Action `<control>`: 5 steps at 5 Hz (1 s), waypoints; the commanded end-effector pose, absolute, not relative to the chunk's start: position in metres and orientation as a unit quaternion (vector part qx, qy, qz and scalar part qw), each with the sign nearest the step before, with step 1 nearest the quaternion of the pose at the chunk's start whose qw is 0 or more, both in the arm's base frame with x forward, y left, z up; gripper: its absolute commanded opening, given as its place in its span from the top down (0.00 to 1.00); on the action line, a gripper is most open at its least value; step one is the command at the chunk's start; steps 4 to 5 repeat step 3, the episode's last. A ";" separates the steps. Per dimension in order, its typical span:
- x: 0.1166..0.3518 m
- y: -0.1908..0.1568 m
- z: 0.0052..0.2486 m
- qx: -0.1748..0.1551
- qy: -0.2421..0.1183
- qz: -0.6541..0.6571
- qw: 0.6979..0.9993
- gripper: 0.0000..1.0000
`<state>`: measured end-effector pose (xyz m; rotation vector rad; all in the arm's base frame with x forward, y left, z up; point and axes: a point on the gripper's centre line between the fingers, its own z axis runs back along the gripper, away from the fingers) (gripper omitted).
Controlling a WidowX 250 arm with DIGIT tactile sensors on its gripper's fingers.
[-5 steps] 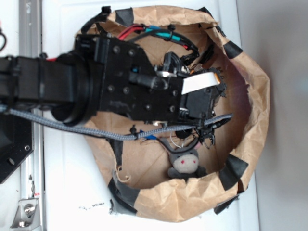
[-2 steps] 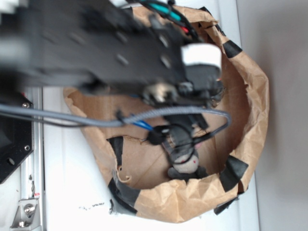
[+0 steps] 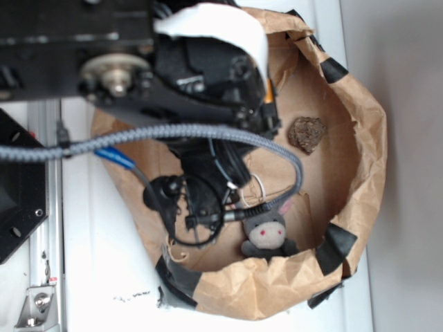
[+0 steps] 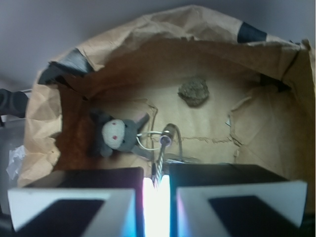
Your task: Grab the silver keys.
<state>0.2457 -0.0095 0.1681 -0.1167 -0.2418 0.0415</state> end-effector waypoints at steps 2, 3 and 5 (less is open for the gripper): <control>0.255 0.000 0.180 -0.029 -0.121 0.044 0.991 1.00; 0.253 -0.002 0.180 -0.029 -0.125 0.036 0.991 1.00; 0.253 -0.002 0.180 -0.029 -0.125 0.036 0.991 1.00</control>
